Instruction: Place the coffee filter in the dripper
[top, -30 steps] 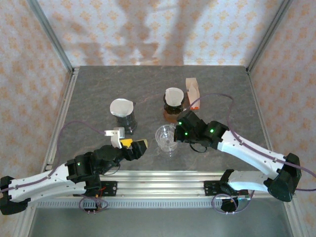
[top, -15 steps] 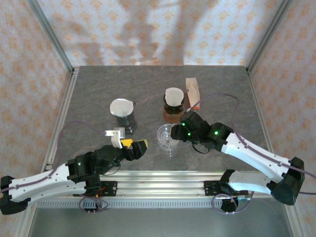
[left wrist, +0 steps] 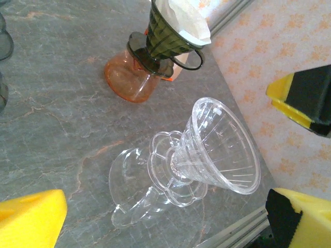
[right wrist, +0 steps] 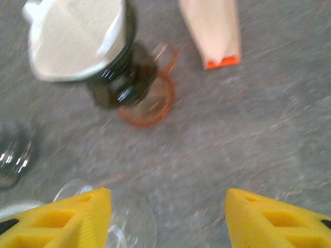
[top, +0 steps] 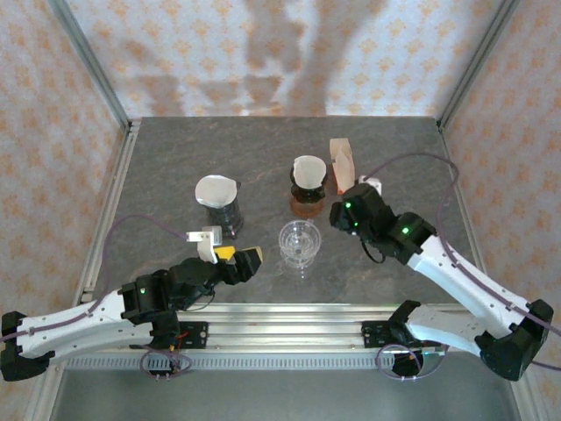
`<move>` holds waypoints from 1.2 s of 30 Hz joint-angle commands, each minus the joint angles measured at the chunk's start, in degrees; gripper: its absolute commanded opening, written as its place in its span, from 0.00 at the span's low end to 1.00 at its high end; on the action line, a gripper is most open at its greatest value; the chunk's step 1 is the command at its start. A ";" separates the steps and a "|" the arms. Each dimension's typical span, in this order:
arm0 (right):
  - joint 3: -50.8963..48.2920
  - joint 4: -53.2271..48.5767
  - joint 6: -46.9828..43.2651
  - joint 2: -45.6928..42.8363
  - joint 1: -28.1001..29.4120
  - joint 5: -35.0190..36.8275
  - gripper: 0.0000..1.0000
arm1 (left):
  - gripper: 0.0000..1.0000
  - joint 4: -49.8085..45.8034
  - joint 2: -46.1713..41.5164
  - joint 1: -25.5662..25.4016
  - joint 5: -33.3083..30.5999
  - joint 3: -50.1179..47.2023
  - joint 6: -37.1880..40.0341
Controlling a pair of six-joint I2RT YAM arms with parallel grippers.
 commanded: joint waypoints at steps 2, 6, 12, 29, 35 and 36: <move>-0.36 7.57 -4.81 3.44 -8.25 -4.00 0.55 | 1.00 0.04 -0.37 -0.35 -2.80 -0.77 -0.01; 0.58 12.18 -6.15 10.21 -13.10 -6.42 0.50 | 1.00 -0.88 -0.92 -0.30 -2.90 -0.64 -0.10; 4.67 15.38 -7.26 18.81 -16.37 -6.44 0.43 | 1.00 -2.97 -2.14 -0.33 -3.55 -0.23 0.01; 22.46 15.45 -18.61 39.72 -21.01 -6.90 0.29 | 1.00 -2.64 -0.69 0.12 -4.26 0.03 0.65; 29.16 14.55 -19.58 44.97 -21.01 -6.14 0.29 | 1.00 -2.02 1.48 0.43 -3.35 0.98 1.46; 30.51 13.91 -19.87 45.95 -21.01 -5.87 0.29 | 1.00 -1.99 1.75 0.55 -3.25 1.07 1.55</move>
